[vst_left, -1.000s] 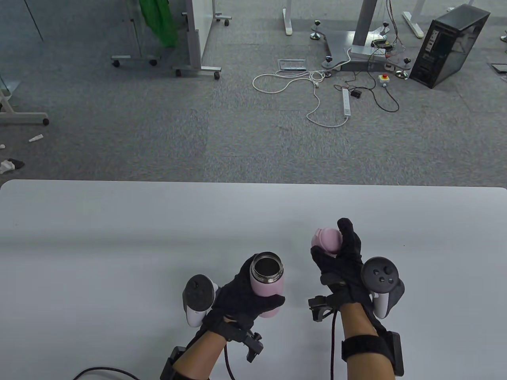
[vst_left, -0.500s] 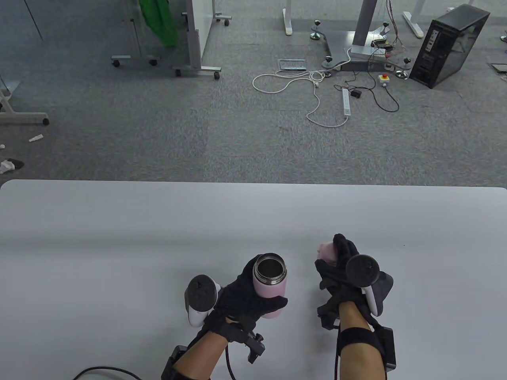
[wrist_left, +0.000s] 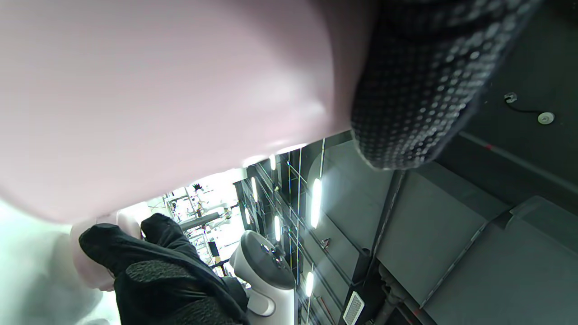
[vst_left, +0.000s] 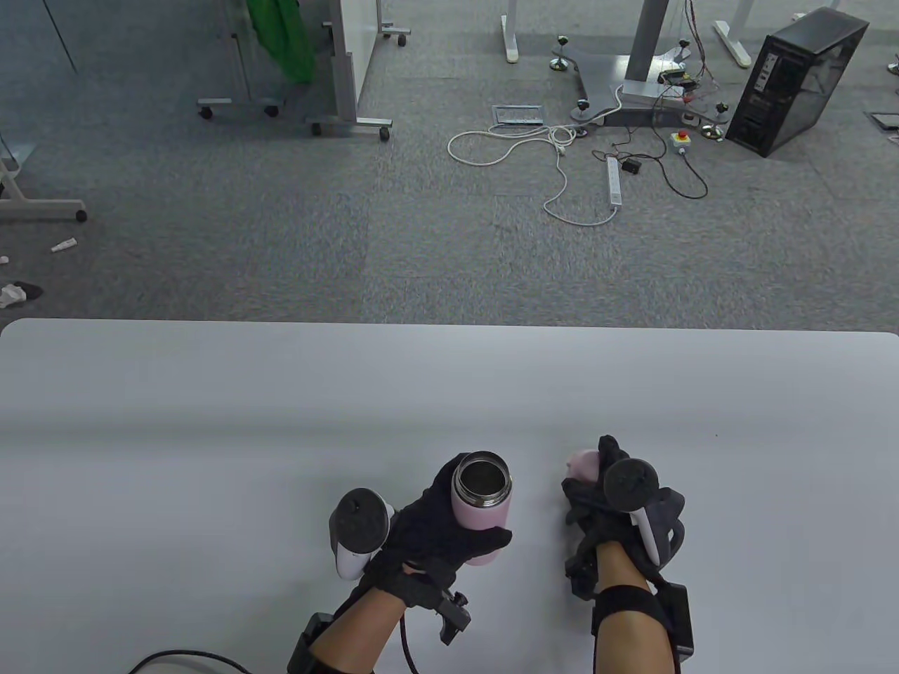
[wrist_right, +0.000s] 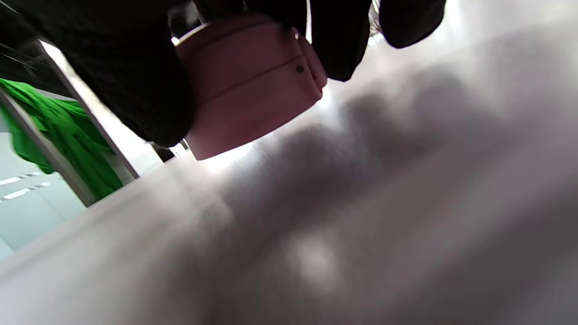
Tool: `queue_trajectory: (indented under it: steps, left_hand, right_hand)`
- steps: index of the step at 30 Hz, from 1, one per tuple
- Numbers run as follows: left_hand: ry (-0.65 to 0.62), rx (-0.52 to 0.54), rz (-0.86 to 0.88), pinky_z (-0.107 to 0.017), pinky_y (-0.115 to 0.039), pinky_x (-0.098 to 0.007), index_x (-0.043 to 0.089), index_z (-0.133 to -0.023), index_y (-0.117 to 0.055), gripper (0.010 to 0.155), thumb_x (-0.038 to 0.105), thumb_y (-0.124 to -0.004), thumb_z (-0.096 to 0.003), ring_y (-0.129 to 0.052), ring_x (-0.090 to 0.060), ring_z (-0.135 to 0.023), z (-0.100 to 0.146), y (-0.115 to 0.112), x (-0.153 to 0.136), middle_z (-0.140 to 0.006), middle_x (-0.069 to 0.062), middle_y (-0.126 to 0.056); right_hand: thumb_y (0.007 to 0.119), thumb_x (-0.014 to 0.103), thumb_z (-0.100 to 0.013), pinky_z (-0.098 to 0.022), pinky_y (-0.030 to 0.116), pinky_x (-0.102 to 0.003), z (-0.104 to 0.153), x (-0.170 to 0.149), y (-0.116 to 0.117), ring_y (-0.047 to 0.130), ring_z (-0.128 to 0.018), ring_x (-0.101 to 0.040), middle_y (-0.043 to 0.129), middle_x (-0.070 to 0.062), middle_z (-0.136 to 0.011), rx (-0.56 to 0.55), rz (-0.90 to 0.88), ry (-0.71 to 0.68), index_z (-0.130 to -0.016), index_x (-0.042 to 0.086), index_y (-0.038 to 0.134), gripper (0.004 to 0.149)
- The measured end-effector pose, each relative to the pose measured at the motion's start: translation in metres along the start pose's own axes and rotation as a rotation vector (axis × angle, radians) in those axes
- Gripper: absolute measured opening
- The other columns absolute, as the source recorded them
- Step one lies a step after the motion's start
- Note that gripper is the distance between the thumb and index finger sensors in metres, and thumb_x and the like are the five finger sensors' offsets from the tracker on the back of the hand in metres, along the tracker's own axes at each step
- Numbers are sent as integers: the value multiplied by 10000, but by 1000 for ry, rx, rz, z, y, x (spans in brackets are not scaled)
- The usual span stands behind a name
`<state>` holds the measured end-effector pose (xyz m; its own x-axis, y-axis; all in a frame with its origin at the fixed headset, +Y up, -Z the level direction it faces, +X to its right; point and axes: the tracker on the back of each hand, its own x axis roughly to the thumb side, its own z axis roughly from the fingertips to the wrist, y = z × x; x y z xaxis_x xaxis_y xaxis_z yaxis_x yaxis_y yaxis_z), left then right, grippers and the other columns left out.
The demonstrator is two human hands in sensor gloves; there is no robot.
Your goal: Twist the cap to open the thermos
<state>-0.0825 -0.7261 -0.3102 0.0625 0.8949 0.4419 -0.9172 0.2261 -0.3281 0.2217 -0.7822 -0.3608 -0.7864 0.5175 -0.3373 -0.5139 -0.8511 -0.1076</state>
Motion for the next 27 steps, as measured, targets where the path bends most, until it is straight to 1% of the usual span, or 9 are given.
queue_trajectory:
  steps: [3, 10, 14, 16, 19, 20, 22, 24, 27]
  left_hand:
    - [6, 0, -5, -660, -572, -662, 204, -1082, -430, 1099, 558, -992, -207, -598, -489, -990, 0, 0, -3, -1117, -179, -525]
    - [18, -8, -37, -660, -572, -663, 204, -1082, -430, 1099, 559, -992, -207, -599, -489, -989, 0, -3, -6, -1117, -180, -525]
    - [11, -15, -62, -661, -571, -663, 204, -1081, -432, 1098, 560, -991, -206, -600, -489, -988, 0, -4, -6, -1116, -182, -527]
    - [12, -17, -66, -660, -571, -663, 205, -1081, -431, 1098, 559, -992, -206, -600, -489, -988, 0, -5, -6, -1116, -180, -527]
    - [13, -11, -62, -662, -571, -662, 206, -1081, -429, 1098, 561, -991, -207, -598, -489, -989, 0, -4, -7, -1117, -179, -525]
    - [11, -2, -61, -661, -571, -663, 210, -1080, -427, 1096, 560, -990, -207, -597, -488, -990, 0, -4, -7, -1118, -179, -524]
    - [17, 10, -61, -662, -570, -662, 213, -1080, -426, 1096, 559, -991, -207, -595, -486, -991, 1, -3, -10, -1118, -176, -522]
    - [21, 13, -62, -662, -569, -662, 214, -1080, -427, 1097, 559, -992, -206, -596, -486, -991, 1, -2, -11, -1119, -175, -522]
    - [23, 18, -66, -661, -570, -662, 214, -1080, -427, 1096, 559, -991, -206, -596, -486, -991, 1, -1, -11, -1119, -174, -522]
  right_hand:
    - [979, 415, -481, -738, 405, -712, -2, 0, 1, 540, -1004, -530, 518, -160, -1157, 8, 11, 6, -1147, 231, 403, 899]
    - [978, 419, -482, -739, 398, -716, -2, 1, 3, 544, -1003, -529, 494, -142, -1165, 20, 40, 21, -1150, 212, 376, 923]
    - [955, 452, -488, -735, 403, -716, -1, 4, 5, 505, -1007, -542, 470, -183, -1150, 44, 109, 12, -1156, 177, 297, 977]
    - [952, 495, -477, -729, 388, -725, 1, 4, 4, 452, -1017, -560, 391, -221, -1162, 57, 114, -19, -1158, 175, 255, 1026]
    - [929, 532, -484, -728, 346, -734, 7, 4, -5, 366, -1027, -573, 271, -225, -1180, 48, 89, -74, -1156, 178, 211, 1045]
    - [919, 537, -490, -727, 334, -737, 9, 5, -8, 349, -1030, -573, 264, -225, -1181, 41, 95, -93, -1155, 179, 211, 1036]
    - [900, 535, -503, -730, 317, -737, 16, 8, -22, 338, -1042, -554, 274, -224, -1181, -23, 142, -210, -1155, 177, 233, 999]
    - [877, 550, -515, -731, 319, -735, 23, 11, -33, 333, -1046, -551, 273, -224, -1182, -41, 193, -258, -1158, 178, 238, 980]
    - [869, 558, -518, -730, 314, -737, 33, 14, -47, 324, -1048, -551, 267, -226, -1184, -65, 162, -306, -1161, 180, 248, 971]
